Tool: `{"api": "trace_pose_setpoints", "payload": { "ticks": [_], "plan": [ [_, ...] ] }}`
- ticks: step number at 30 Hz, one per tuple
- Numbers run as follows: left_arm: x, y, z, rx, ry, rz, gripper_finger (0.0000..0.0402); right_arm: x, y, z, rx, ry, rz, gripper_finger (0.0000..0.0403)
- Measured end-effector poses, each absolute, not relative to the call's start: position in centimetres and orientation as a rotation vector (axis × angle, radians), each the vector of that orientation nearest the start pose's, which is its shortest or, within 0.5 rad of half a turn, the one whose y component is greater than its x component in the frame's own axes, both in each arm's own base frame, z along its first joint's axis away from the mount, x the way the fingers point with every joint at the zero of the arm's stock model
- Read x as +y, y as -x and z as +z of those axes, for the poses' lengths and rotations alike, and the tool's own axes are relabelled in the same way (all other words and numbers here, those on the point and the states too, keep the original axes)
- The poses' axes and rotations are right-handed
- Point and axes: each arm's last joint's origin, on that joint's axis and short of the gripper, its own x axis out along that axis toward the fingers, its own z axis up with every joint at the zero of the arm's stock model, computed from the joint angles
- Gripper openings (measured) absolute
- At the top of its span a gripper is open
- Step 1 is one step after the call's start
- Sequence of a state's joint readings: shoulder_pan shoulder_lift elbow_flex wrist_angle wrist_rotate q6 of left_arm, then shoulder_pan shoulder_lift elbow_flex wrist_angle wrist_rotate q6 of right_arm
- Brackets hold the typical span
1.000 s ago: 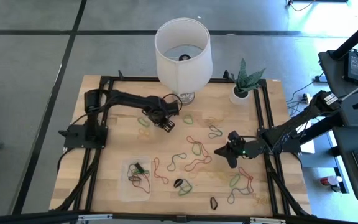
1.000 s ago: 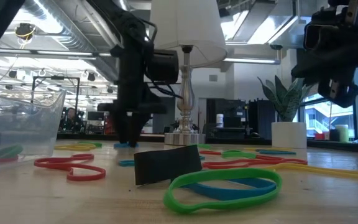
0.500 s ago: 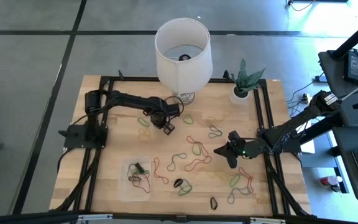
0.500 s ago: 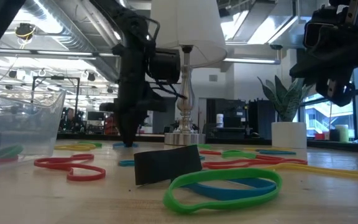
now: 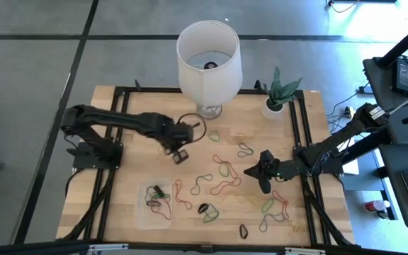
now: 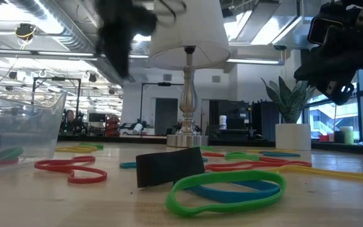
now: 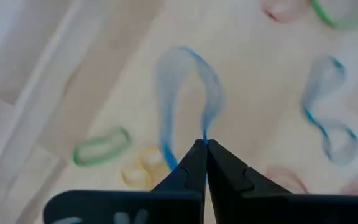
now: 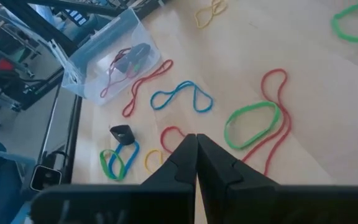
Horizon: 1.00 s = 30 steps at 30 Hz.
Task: Pick and place rubber bands into bin
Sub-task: Put the blue rubber band into the transparent bin
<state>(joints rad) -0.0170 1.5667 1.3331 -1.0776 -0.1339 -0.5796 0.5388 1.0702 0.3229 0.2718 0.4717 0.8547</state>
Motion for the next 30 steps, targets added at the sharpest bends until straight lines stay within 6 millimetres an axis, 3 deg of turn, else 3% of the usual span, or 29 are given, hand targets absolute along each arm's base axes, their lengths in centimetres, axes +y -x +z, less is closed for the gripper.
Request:
{"api": "trace_pose_setpoints", "payload": {
  "ticks": [3, 6, 13, 19, 26, 30],
  "plan": [
    [-2.3, -27.8, 29.5, 1.262, 0.347, 0.438, 0.0002, 9.0, -17.6, 17.0, 0.412, -0.612, -0.114, 0.0014],
    [-4.0, -26.4, 30.3, 1.318, 0.285, 0.457, 0.0002, 9.0, -17.6, 17.0, 0.413, -0.611, -0.115, 0.0014],
    [-8.9, -24.8, 30.1, 1.457, 0.246, 0.211, 0.0002, 8.9, -17.5, 16.9, 0.422, -0.582, -0.114, 0.0014],
    [-12.1, -23.7, 30.1, 1.451, 0.193, 0.111, 0.0002, 8.9, -17.6, 16.9, 0.407, -0.637, -0.133, 0.0014],
    [-15.2, -22.9, 26.3, 1.41, 0.151, -0.025, 0.0002, 8.9, -17.6, 17.0, 0.384, -0.786, -0.183, 0.0014],
    [-16.0, -22.3, 24.1, 1.4, 0.14, -0.047, 0.0003, 8.9, -17.6, 17.0, 0.383, -0.814, -0.189, 0.0013]
  ]
}}
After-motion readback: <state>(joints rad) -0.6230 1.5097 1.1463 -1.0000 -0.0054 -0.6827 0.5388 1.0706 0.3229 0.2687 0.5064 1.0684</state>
